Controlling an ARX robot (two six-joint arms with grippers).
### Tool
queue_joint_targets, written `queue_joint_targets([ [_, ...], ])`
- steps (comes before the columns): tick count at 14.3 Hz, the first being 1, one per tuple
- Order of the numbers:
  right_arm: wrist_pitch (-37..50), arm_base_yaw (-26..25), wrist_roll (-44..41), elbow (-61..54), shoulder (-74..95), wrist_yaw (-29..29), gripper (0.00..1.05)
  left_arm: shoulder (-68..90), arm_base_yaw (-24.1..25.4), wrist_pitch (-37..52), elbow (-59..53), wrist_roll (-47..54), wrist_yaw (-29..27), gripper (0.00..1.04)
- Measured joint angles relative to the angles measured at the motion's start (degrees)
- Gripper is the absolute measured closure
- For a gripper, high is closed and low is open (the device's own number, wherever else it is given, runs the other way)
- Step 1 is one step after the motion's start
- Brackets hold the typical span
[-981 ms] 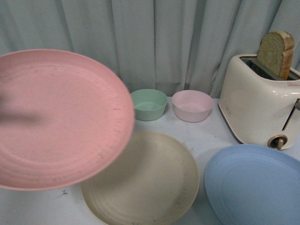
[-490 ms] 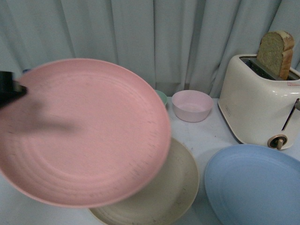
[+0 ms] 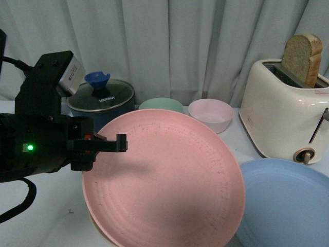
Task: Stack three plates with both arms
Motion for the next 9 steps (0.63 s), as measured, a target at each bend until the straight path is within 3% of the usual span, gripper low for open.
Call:
queue_joint_targets([
  [9, 0.0, 0.0, 0.0, 0.0, 0.0, 0.0, 0.06, 10.91, 2.03, 5.95, 1.44, -5.07, -3.76, 1.02],
])
